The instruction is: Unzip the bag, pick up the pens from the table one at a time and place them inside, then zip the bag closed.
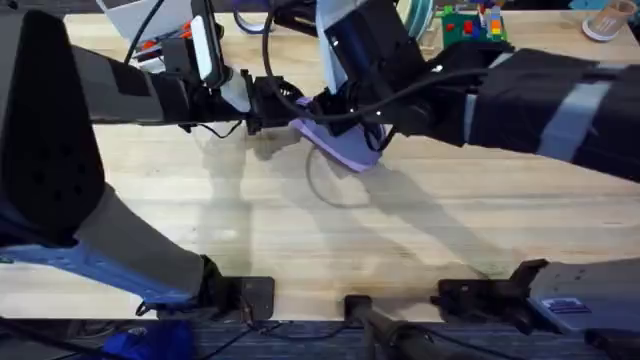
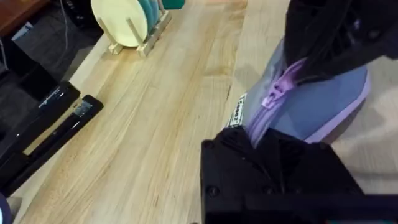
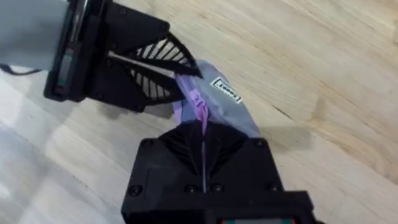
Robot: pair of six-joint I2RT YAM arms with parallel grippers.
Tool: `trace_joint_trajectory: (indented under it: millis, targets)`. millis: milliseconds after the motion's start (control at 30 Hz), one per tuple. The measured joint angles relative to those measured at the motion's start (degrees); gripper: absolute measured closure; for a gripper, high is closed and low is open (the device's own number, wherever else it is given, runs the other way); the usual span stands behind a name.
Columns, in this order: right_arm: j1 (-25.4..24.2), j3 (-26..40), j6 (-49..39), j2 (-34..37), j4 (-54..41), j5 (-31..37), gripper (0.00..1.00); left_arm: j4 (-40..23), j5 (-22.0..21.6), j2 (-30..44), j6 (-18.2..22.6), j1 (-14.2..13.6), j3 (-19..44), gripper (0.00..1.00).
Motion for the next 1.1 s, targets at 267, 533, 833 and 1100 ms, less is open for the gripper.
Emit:
trace_joint_trajectory:
  millis: [267,533,833,1100]
  targets:
    - [0.0,0.0,-0.6,-1.2,-3.2,0.2,0.970,0.0,0.2,0.0,0.0,0.0,0.0,0.958]
    - [0.0,0.1,-1.2,-2.2,-8.3,2.4,0.970,0.0,0.3,0.0,0.0,0.0,0.0,0.958]
    - [-0.1,0.1,-2.4,-5.4,-12.9,6.3,0.970,0.0,1.5,0.0,0.0,-0.3,0.0,0.958]
    - [-1.2,0.2,-2.6,-9.4,-20.4,7.1,0.971,0.0,1.4,0.0,0.0,-0.9,0.0,0.958]
